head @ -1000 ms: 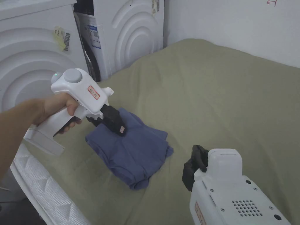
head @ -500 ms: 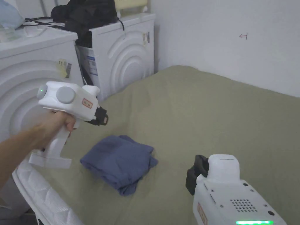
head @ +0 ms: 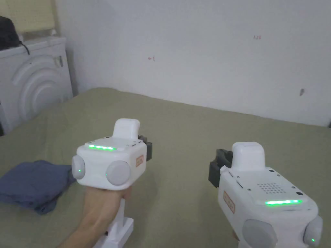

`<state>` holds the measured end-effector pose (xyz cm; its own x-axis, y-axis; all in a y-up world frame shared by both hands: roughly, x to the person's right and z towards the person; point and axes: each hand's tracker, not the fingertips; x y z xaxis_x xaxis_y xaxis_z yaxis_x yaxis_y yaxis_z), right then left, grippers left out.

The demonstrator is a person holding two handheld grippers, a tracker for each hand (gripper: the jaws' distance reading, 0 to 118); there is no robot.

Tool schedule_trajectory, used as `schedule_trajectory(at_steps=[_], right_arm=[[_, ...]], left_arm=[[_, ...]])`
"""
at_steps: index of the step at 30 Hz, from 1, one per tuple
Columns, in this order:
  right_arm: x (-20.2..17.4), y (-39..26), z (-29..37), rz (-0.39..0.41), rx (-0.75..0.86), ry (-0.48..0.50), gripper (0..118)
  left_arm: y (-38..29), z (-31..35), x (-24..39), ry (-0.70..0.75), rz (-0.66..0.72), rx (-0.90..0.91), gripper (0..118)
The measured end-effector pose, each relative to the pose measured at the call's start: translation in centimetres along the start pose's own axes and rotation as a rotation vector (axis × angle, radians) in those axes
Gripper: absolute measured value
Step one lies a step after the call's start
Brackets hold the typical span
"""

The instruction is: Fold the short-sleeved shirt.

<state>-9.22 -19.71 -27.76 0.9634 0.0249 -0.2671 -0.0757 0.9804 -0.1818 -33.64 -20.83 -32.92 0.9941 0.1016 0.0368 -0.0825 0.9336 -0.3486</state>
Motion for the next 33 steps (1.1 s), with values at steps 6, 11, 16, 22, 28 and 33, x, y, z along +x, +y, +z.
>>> schedule_trajectory(at_steps=[6, 11, 16, 22, 28, 33], right_arm=[[7.9, -0.7, 6.1, 0.011, 0.031, -0.2, 8], [10.8, -1.5, 8.0, -0.002, 0.059, -0.286, 8], [11.3, -1.4, 8.2, -0.053, 0.071, -0.296, 8], [10.5, -1.5, 7.9, -0.062, 0.082, -0.286, 8], [9.7, -1.3, 7.7, -0.051, 0.09, -0.283, 8], [9.7, -1.5, 8.0, -0.059, 0.124, -0.334, 107]], left_arm=[[-1.6, 4.2, 13.4, -0.02, -0.084, 0.109, 0], [-2.1, 5.7, 16.5, -0.009, -0.165, 0.154, 0], [-1.8, 6.3, 16.3, -0.022, -0.172, 0.146, 0], [-1.4, 6.3, 15.1, -0.009, -0.161, 0.146, 0], [-1.3, 6.8, 14.5, 0.006, -0.177, 0.168, 16], [-1.1, 6.7, 13.1, 0.023, -0.127, 0.149, 118]])
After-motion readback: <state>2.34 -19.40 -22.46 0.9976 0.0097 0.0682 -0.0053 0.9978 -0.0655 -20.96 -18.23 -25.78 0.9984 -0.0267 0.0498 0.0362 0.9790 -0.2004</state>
